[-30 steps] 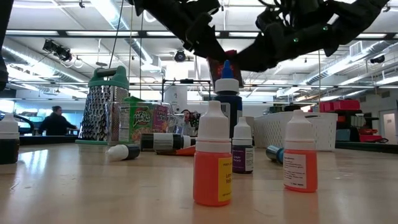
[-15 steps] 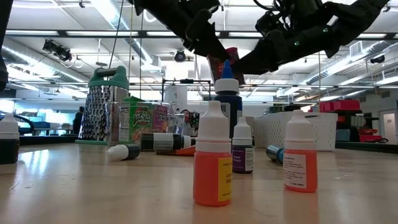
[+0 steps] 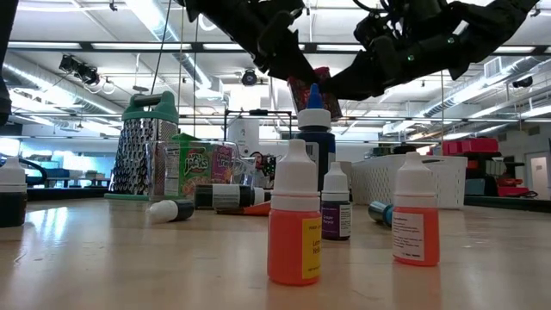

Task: Pick & Place Kitchen Items
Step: Put the red spice can into the white bin

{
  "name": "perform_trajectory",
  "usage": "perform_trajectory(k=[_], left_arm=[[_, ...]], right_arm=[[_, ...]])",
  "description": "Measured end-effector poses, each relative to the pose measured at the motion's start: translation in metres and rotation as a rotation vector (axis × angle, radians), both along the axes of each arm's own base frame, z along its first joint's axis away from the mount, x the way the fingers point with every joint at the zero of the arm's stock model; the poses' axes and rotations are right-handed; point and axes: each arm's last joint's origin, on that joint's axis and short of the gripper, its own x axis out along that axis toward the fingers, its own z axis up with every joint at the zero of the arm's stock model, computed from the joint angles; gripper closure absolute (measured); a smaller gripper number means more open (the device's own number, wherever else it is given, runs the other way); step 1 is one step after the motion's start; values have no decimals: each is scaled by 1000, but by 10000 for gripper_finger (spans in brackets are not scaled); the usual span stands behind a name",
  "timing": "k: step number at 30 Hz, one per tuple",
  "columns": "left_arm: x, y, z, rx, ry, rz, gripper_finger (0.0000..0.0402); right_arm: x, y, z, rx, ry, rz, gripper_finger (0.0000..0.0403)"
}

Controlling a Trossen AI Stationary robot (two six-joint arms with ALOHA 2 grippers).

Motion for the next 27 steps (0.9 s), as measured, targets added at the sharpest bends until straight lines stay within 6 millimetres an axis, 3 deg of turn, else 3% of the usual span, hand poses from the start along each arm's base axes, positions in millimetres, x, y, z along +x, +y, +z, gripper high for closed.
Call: perform_trajectory(k=[17, 27], left_arm=[[1, 0, 1, -14, -19, 9, 126], [-1, 5, 2, 60, -24, 196, 116]], right_arm=[[-1, 0, -3, 1, 30, -9, 194], [-16, -6, -12, -74, 223, -257, 193]])
